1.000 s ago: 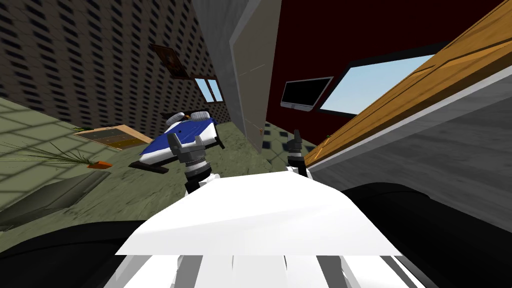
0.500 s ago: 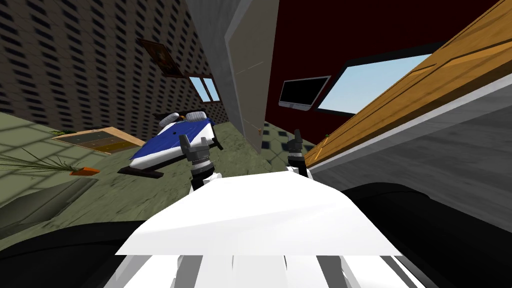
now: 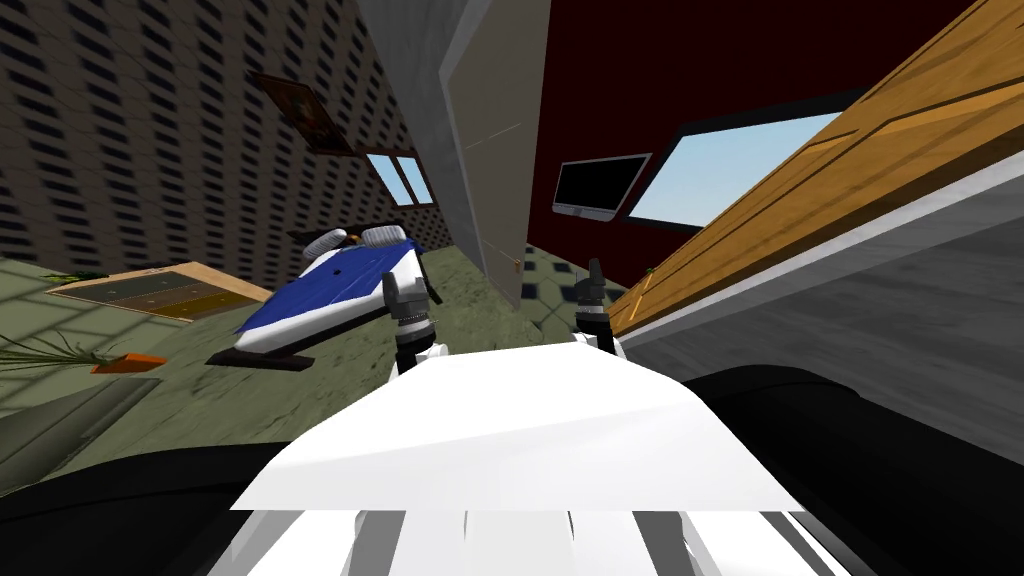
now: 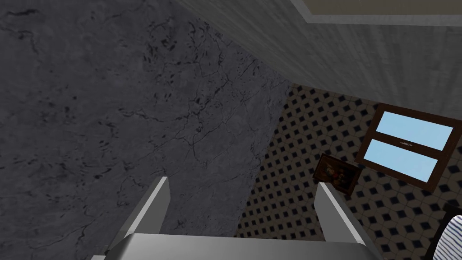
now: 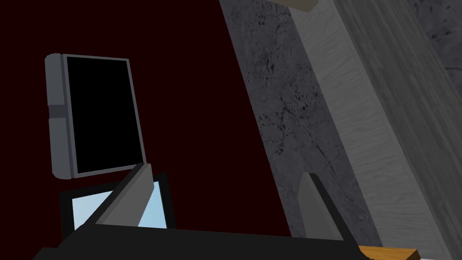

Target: Push the door open

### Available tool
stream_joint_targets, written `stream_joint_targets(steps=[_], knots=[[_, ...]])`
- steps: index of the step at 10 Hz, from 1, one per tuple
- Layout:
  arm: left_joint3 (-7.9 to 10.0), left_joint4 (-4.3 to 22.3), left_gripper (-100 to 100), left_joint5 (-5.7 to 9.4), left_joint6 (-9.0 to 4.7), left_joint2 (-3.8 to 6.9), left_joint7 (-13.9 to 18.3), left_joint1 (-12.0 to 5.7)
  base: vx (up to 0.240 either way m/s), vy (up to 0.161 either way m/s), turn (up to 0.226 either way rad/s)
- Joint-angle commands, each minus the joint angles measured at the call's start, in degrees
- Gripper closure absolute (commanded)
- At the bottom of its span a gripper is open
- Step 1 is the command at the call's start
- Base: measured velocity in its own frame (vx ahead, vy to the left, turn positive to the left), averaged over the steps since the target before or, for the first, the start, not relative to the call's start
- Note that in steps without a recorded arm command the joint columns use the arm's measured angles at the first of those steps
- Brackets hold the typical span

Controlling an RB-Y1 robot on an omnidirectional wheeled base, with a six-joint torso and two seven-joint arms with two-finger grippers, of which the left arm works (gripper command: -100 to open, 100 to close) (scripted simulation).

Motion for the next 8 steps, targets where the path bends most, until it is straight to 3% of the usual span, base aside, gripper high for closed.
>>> stream_joint_targets(steps=[1, 8], knots=[[-0.34, 2.80, -100, -0.43, -0.62, 0.36, 0.30, -1.13, 0.080, 0.028, -0.104], [-2.06, 14.53, -100, -2.49, -2.13, 1.75, 1.72, -6.27, 0.089, 0.037, -0.105]])
